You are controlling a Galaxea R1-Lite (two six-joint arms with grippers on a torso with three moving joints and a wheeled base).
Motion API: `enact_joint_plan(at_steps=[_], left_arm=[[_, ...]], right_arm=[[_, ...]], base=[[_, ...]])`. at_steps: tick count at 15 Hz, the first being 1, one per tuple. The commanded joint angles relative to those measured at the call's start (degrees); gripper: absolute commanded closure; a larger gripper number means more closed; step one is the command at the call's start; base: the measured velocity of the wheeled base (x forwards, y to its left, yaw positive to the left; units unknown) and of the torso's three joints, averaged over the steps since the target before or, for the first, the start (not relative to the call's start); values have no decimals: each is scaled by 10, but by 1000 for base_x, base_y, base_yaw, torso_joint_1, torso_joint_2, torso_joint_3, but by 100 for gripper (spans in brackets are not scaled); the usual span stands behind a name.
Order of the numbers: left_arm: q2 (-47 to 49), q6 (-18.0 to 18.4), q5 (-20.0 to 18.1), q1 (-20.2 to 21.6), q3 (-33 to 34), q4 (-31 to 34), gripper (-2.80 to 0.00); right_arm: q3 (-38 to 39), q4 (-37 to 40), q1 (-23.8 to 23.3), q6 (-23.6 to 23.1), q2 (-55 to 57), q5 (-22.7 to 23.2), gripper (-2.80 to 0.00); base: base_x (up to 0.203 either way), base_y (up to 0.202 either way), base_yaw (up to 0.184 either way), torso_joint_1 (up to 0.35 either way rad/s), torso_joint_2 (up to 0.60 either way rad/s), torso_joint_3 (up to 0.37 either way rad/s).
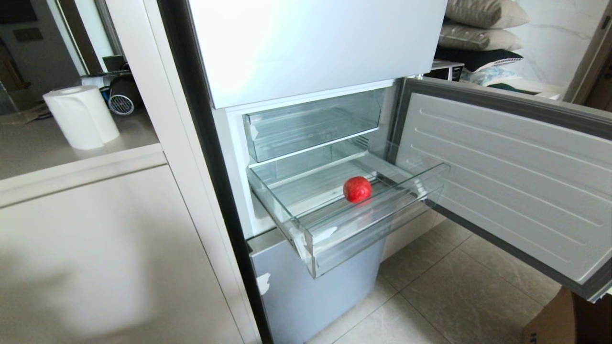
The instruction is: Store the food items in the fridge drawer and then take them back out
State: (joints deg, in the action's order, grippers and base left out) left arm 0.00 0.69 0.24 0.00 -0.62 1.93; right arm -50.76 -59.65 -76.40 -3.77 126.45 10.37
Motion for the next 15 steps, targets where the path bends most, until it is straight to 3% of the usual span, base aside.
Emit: enact_joint_plan(at_steps=[1, 10, 11, 15], left_arm=[[1, 0, 0, 0, 0, 0, 0], [1, 0, 0, 0, 0, 0, 0], [1, 0, 0, 0, 0, 0, 0], [1, 0, 0, 0, 0, 0, 0]], right_arm=[[1, -2, -2, 0, 4, 1, -280], [-4, -2, -5, -2, 26, 2, -280], [-1, -2, -5, -2, 28, 2, 0], [0, -2, -5, 0, 26, 3, 0]], base=[[0, 0, 0, 0, 0, 0], [0, 0, 0, 0, 0, 0], [0, 0, 0, 0, 0, 0], [0, 0, 0, 0, 0, 0]])
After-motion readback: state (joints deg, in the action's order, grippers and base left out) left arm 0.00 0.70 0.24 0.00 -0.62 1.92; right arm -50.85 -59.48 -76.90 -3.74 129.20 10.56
